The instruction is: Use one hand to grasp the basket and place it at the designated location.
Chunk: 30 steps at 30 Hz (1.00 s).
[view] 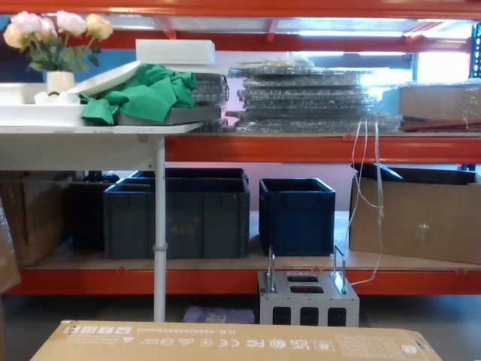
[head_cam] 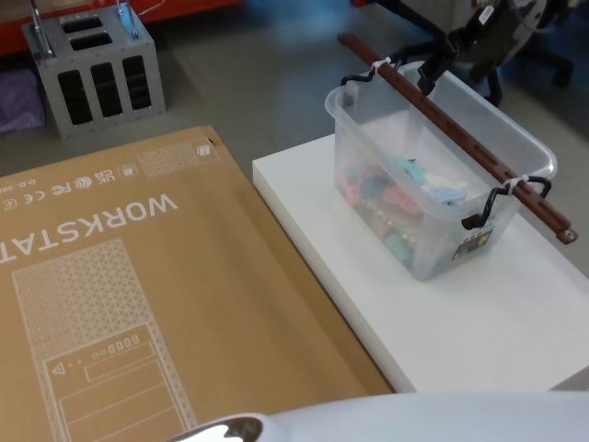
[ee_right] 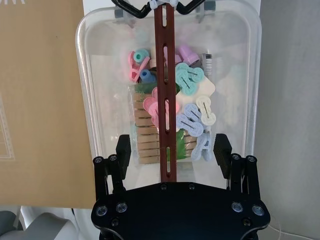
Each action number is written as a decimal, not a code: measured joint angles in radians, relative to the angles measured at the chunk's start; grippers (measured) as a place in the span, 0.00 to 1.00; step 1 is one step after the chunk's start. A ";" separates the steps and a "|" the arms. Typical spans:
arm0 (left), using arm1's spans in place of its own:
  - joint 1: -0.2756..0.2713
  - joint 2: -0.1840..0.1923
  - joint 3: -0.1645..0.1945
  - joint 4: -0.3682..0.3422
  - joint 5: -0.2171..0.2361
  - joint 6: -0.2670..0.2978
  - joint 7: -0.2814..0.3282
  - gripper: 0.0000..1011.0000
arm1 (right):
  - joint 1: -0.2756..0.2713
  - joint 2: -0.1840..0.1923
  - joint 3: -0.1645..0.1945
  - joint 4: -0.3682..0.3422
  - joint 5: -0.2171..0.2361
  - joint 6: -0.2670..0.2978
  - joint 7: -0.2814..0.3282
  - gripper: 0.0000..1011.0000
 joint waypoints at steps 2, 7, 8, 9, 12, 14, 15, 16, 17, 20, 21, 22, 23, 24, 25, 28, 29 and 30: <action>0.000 0.000 0.000 0.000 0.000 0.000 0.000 0.00 | -0.001 0.002 0.005 -0.003 -0.001 0.002 0.000 0.99; 0.000 0.000 0.000 0.000 0.000 0.000 0.000 0.00 | -0.001 0.003 0.009 -0.004 -0.001 0.003 -0.001 0.99; 0.000 0.000 0.000 0.000 0.000 0.000 0.000 0.00 | -0.001 0.003 0.009 -0.004 -0.001 0.003 -0.001 0.99; 0.000 0.000 0.000 0.000 0.000 0.000 0.000 0.00 | -0.001 0.003 0.009 -0.004 -0.001 0.003 -0.001 0.99; 0.000 0.000 0.000 0.000 0.000 0.000 0.000 0.00 | -0.001 0.003 0.008 -0.003 -0.001 0.003 -0.001 0.99; 0.000 0.000 0.000 0.000 0.000 0.000 0.000 0.00 | -0.001 0.003 0.007 -0.003 -0.001 0.003 -0.001 0.99; 0.000 0.000 0.000 0.000 0.000 0.000 0.000 0.00 | -0.001 0.002 0.007 -0.003 -0.002 0.003 -0.001 0.99; 0.000 0.000 0.000 0.000 0.000 0.000 0.000 0.00 | -0.001 0.002 0.007 -0.003 -0.002 0.003 -0.001 0.99; 0.000 0.000 0.000 0.000 0.000 0.000 0.000 0.00 | -0.001 0.002 0.006 -0.003 -0.001 0.003 -0.001 0.99; 0.000 0.000 0.000 0.000 0.000 0.000 0.000 0.00 | 0.000 0.002 0.006 -0.003 -0.002 0.003 -0.001 0.99; 0.000 0.000 0.000 0.000 0.000 0.000 0.000 0.00 | 0.000 0.002 0.006 -0.002 -0.002 0.003 -0.001 0.99; 0.000 0.000 0.000 0.000 0.000 0.000 0.000 0.00 | 0.000 0.002 0.005 -0.002 -0.002 0.003 -0.001 0.99; 0.000 0.000 0.000 0.000 0.000 0.000 0.000 0.00 | 0.000 0.002 0.005 -0.002 -0.002 0.003 -0.001 0.99; 0.000 0.000 0.000 0.000 0.000 0.000 0.000 0.00 | 0.000 0.002 0.005 -0.002 -0.001 0.003 -0.001 0.99; 0.000 0.000 0.000 0.000 0.000 0.000 0.000 0.00 | 0.000 0.002 0.005 -0.002 -0.001 0.003 -0.001 0.99; 0.000 0.000 0.000 0.000 0.000 0.000 0.000 0.00 | 0.000 0.002 0.005 -0.002 -0.001 0.003 0.000 0.99; 0.000 0.000 0.000 0.000 0.000 0.000 0.000 0.00 | 0.000 0.001 0.004 -0.002 -0.001 0.003 0.000 0.99; 0.000 0.000 0.000 0.000 0.000 0.000 0.000 0.00 | 0.000 0.001 0.004 -0.001 -0.001 0.003 0.000 0.99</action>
